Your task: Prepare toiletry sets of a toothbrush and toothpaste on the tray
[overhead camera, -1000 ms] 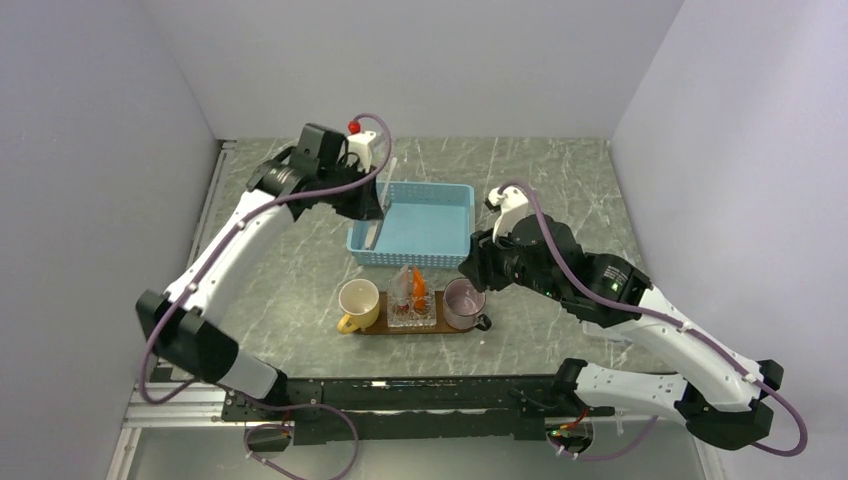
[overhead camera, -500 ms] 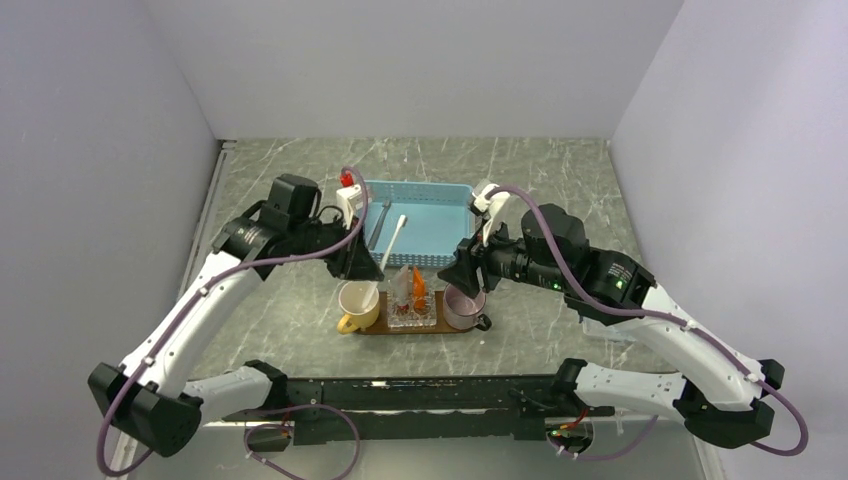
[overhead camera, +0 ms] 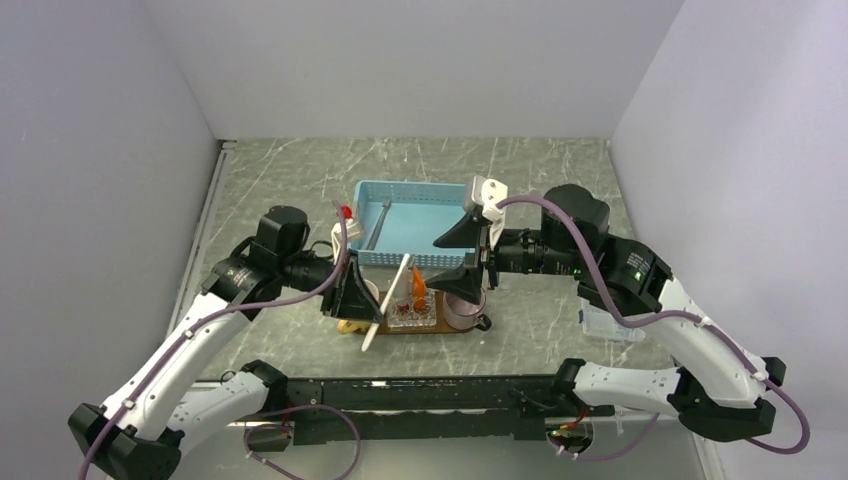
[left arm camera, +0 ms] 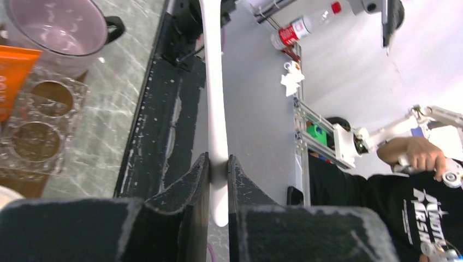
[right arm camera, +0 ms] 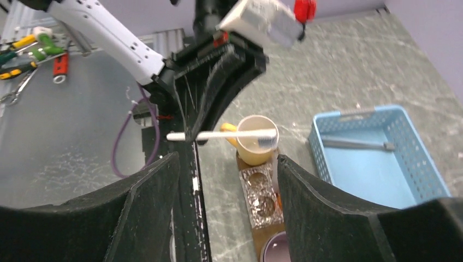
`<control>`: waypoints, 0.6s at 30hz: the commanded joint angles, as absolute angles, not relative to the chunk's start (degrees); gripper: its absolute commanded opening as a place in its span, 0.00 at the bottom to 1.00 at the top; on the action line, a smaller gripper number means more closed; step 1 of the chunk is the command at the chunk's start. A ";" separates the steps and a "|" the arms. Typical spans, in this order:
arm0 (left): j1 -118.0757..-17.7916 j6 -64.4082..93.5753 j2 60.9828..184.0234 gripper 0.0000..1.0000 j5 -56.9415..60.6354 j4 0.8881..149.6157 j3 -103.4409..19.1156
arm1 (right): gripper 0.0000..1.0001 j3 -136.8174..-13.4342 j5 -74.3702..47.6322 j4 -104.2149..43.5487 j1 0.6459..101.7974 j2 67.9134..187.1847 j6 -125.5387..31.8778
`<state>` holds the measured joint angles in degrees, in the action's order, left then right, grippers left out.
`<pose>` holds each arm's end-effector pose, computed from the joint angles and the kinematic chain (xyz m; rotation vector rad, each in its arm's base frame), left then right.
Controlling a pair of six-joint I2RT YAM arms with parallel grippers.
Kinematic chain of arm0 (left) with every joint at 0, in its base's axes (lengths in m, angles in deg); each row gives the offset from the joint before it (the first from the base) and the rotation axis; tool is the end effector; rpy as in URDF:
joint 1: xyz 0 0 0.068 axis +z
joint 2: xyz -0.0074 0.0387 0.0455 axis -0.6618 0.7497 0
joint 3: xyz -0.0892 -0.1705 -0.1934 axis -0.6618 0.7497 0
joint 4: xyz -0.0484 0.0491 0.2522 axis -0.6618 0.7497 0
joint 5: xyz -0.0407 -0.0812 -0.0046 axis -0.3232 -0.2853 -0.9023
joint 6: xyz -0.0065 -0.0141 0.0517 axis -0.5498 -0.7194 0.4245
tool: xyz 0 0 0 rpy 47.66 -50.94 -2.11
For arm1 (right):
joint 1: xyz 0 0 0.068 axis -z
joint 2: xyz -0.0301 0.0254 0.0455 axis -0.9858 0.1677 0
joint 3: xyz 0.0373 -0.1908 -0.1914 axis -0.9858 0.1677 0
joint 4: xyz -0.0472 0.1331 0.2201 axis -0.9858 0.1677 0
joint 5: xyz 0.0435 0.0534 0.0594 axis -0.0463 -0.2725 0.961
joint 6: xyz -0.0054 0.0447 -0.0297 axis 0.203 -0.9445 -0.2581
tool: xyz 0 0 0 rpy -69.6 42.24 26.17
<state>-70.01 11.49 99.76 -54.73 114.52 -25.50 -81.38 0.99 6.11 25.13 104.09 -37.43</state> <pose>0.1385 -0.1122 0.3451 0.9513 1.9954 -1.6452 0.0926 0.1570 0.4683 -1.1572 1.4957 0.9873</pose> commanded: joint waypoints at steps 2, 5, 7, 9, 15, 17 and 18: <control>-74.37 11.42 96.69 0.00 -58.85 110.64 -23.25 | 0.67 -90.45 10.78 11.29 25.15 109.63 -32.32; -77.58 13.19 95.11 0.00 -57.07 112.24 -23.65 | 0.67 -95.06 13.67 15.07 25.15 114.03 -32.38; -78.96 14.02 94.49 0.00 -56.16 113.03 -23.85 | 0.67 -96.41 17.55 16.08 25.23 115.47 -32.59; -79.79 14.60 94.23 0.00 -55.57 113.73 -23.97 | 0.67 -96.40 20.93 16.12 25.24 116.04 -32.94; -81.74 15.35 93.33 0.00 -54.49 114.34 -23.91 | 0.66 -92.64 25.70 13.41 25.67 115.37 -35.88; -82.59 15.67 92.89 0.00 -54.29 114.55 -23.91 | 0.66 -91.32 26.79 12.29 25.92 114.96 -36.65; -82.93 15.83 92.69 0.00 -54.07 114.79 -24.03 | 0.66 -90.99 27.36 12.16 25.90 115.03 -36.87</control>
<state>-81.55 13.45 94.10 -54.40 114.98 -22.92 -92.31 22.02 15.31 25.50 116.68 -35.26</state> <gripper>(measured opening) 0.161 0.665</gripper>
